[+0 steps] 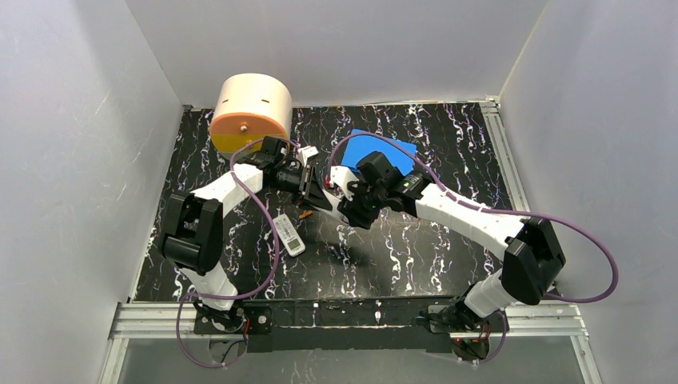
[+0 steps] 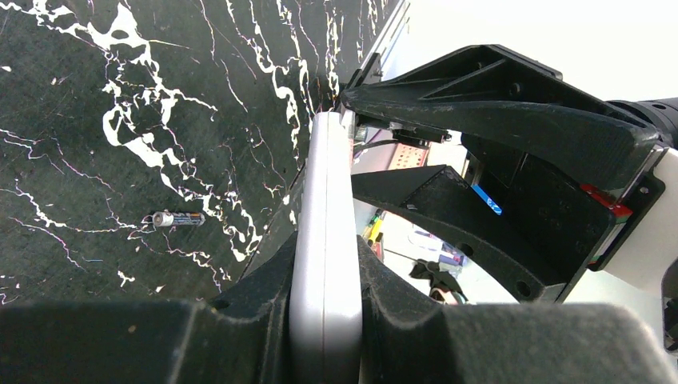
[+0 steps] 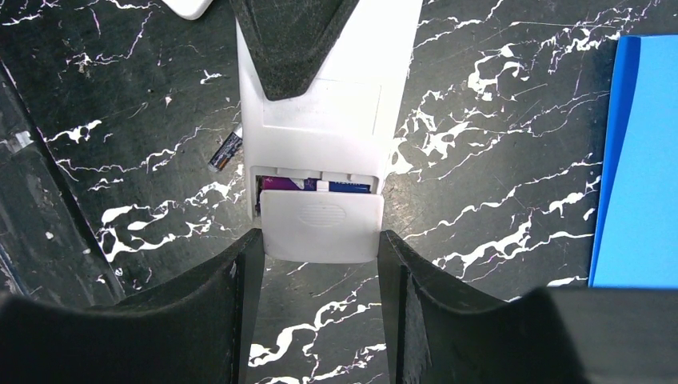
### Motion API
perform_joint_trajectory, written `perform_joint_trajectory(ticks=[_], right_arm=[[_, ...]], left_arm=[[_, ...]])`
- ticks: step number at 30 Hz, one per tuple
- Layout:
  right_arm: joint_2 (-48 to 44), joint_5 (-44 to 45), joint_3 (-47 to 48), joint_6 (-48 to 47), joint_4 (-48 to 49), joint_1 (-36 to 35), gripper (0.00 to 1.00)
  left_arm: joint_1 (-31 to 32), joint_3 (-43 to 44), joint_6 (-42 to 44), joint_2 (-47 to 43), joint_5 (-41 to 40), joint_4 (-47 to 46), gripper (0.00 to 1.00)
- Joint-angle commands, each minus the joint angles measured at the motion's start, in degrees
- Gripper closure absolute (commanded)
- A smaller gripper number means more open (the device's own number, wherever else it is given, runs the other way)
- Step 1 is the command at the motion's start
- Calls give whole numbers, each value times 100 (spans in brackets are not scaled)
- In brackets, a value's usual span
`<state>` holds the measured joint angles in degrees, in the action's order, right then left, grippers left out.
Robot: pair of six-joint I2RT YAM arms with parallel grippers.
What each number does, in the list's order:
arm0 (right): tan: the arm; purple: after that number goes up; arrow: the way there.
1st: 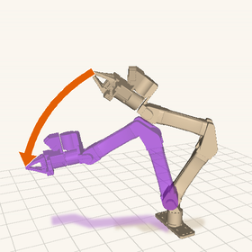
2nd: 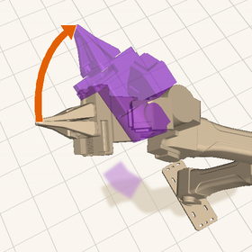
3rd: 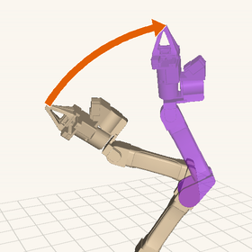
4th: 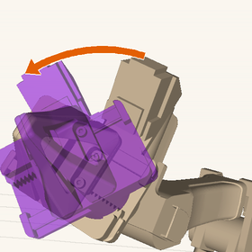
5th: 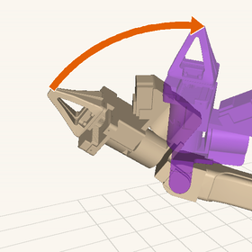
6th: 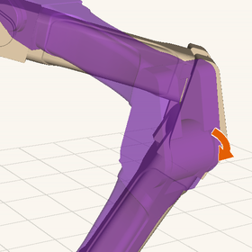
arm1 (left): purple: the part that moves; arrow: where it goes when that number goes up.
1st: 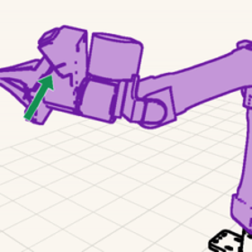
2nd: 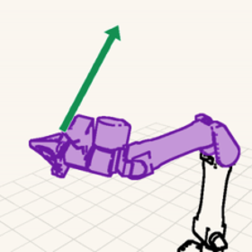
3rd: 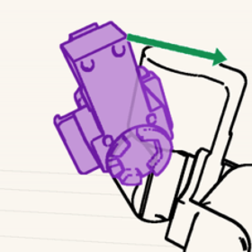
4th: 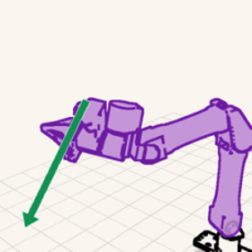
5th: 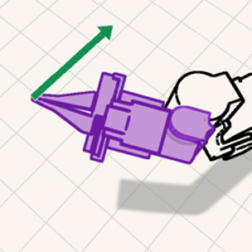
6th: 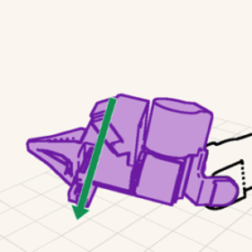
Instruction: Load the batteries into the remote control
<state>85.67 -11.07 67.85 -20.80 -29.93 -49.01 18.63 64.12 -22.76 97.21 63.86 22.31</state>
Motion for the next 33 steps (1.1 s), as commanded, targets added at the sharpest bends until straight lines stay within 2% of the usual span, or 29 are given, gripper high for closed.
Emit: perform_joint_trajectory(ticks=[1, 11, 21, 33], right_arm=[[-15, 78, 145, 32, 302, -53, 57], [72, 387, 219, 181, 385, -50, 57], [130, -18, 220, 119, 140, -65, 57], [231, -5, 277, 96, 90, -96, 57]], left_arm=[[72, 75, -18, -170, 186, 92, 100], [71, 100, -134, -167, -68, 93, 100], [71, 75, -272, -210, -81, -89, 100], [94, -71, -132, -362, 319, -184, 100]])
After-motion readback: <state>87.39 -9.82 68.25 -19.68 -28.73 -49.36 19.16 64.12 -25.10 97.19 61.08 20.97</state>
